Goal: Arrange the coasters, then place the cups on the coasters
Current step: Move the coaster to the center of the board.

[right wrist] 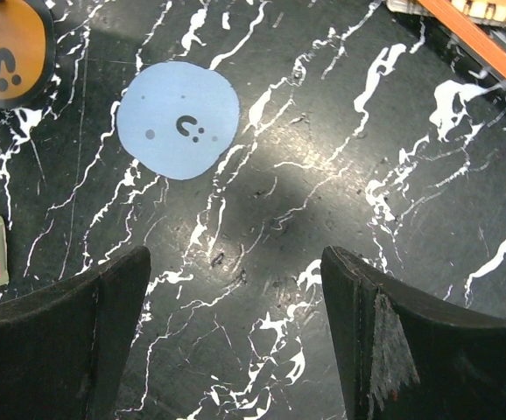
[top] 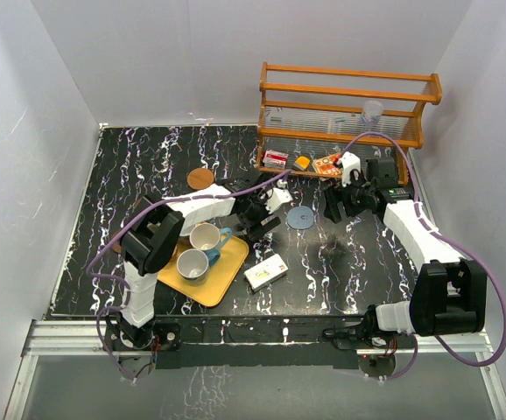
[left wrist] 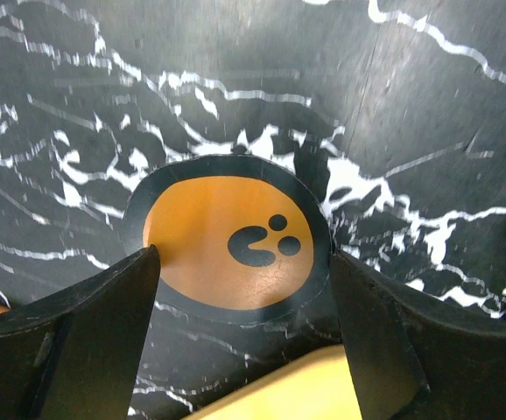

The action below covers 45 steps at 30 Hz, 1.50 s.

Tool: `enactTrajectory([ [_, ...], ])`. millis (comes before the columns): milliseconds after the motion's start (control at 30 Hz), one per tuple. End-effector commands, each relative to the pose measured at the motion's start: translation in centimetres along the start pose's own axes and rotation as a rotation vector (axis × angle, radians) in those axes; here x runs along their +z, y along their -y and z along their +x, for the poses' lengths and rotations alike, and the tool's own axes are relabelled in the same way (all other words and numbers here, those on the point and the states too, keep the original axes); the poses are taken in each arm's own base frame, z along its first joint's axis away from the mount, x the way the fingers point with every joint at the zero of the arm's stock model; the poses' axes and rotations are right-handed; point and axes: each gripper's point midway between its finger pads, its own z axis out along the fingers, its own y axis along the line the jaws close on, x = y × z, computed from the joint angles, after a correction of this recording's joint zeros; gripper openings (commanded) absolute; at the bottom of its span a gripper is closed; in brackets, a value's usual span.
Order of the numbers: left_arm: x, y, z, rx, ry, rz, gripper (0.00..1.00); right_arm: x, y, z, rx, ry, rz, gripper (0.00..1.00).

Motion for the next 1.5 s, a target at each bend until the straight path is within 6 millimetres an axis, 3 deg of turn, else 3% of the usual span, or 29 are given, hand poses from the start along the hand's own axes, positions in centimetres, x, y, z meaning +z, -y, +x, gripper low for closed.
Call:
enactTrajectory([
  [0, 3.6, 2.0, 1.6, 0.020, -0.080, 0.091, 0.74, -1.0, 1.3, -1.8, 0.020, 0.073, 0.042, 0.78],
  [333, 6.9, 4.0, -2.4, 0.075, -0.033, 0.138, 0.73, -1.8, 3.3, -1.6, 0.067, 0.084, 0.094, 0.77],
  [700, 9.5, 3.8, -6.5, 0.022, 0.041, 0.125, 0.71, -2.7, 6.9, -0.6, 0.157, 0.074, 0.231, 0.77],
  [867, 10.0, 3.6, -7.2, 0.026, 0.060, 0.127, 0.71, -3.2, 8.4, -0.2, 0.177, 0.070, 0.312, 0.77],
  [1167, 11.2, 5.0, -8.3, 0.041, 0.066, 0.167, 0.71, -3.3, 8.8, 0.0, 0.184, 0.065, 0.333, 0.79],
  [1300, 10.9, 5.1, -9.0, 0.049, 0.076, 0.166, 0.71, -3.3, 8.9, 0.0, 0.187, 0.064, 0.336, 0.80],
  [1467, 10.0, 4.8, -8.4, 0.073, 0.068, 0.142, 0.71, -3.4, 9.0, 0.0, 0.189, 0.065, 0.344, 0.82],
])
